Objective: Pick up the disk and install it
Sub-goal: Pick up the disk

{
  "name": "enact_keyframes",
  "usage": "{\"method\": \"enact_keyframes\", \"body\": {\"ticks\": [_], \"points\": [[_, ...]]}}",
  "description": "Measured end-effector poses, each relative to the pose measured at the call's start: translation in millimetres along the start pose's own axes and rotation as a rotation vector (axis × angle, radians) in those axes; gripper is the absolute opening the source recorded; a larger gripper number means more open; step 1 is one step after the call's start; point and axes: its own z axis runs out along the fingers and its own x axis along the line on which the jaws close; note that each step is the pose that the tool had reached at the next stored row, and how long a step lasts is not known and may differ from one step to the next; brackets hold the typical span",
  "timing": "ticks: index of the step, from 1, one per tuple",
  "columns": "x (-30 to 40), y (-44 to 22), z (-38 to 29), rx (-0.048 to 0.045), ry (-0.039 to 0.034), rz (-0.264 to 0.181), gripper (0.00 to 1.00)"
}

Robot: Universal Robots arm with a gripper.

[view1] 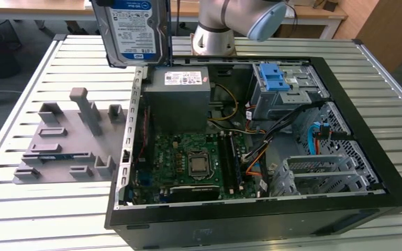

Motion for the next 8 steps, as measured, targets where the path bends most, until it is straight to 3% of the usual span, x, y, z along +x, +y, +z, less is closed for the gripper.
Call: {"method": "enact_keyframes", "body": {"ticks": [8], "points": [[2.5, -12.2, -0.2, -0.0011, 0.0001, 0.000, 0.36]]}}
